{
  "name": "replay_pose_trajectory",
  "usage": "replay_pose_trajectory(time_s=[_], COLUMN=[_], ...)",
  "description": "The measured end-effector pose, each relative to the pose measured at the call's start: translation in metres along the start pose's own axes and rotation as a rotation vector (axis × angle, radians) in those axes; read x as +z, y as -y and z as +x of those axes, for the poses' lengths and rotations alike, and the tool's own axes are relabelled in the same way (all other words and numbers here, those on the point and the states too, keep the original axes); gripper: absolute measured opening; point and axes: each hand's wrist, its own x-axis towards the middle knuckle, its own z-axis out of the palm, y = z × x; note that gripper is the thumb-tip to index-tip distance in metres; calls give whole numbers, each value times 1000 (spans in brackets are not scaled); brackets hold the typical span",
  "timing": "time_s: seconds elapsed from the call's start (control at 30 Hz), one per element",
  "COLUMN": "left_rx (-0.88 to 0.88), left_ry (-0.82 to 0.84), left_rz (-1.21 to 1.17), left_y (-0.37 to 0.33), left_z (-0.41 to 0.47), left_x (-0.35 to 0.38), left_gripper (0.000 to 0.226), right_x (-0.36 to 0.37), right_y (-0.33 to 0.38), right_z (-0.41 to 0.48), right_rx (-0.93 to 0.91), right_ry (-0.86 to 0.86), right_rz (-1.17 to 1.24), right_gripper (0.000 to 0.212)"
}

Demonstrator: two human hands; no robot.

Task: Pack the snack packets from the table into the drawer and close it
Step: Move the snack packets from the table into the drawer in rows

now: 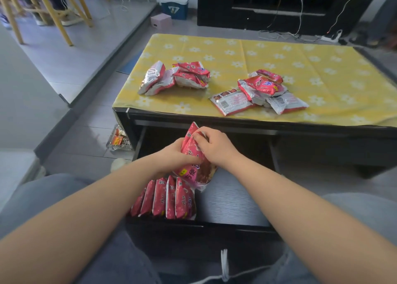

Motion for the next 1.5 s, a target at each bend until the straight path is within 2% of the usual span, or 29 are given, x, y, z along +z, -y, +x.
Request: replay_pose_trajectory(time_s=[0.1, 0.17, 0.2, 0.27, 0.33, 0.4, 0.47, 0.6, 0.7, 0.8, 0.83, 0.93, 1.03, 1.13, 1.2, 1.37, 1.5], left_rx=[-100, -143, -160, -193, -227, -271, -350, -471, -438, -223, -158, -58, -105, -233, -251, -202, -140], left_ry=[-147, -233, -268, -304, -227, -93, 4, 44, 48, -67, -109, -195, -176, -73, -37, -63, -90], left_rz=[138, 176, 180, 156, 38, -88, -127, 22, 269, 792, 911, 1047, 1255, 1277, 1295, 1254, 1266], left_y=[9, 18, 24, 37, 50, 58, 62, 71, 71, 70, 71, 77, 83, 89, 91, 84, 82], left_z=[4, 8, 9, 15, 18, 16, 17, 17, 22, 27, 29, 31, 35, 35, 34, 32, 29], left_x=[10, 18, 22, 25, 28, 32, 39, 43, 37, 27, 23, 12, 7, 9, 11, 13, 11], left_gripper=[77, 76, 73, 74, 79, 80, 71, 52, 41, 34, 35, 43, 58, 64, 64, 63, 63], right_x=[11, 15, 17, 22, 29, 36, 42, 56, 64, 70, 72, 81, 93, 105, 108, 100, 101], right_y=[-13, -26, -33, -44, -51, -55, -63, -68, -70, -74, -76, -79, -77, -75, -76, -78, -75], right_z=[0, -3, -6, -12, -23, -30, -32, -36, -36, -37, -37, -38, -40, -43, -44, -43, -41], right_rx=[105, 248, 369, 650, 817, 829, 822, 885, 933, 941, 934, 915, 904, 860, 855, 841, 762], right_ry=[-130, -230, -220, -55, 158, 239, 263, 386, 416, 447, 464, 460, 453, 454, 460, 489, 461], right_rz=[-21, 7, 55, 281, 536, 577, 515, 447, 434, 399, 395, 408, 454, 433, 434, 405, 177], right_gripper=[28, 34, 40, 47, 32, 18, 19, 26, 24, 26, 32, 54, 81, 93, 98, 102, 101])
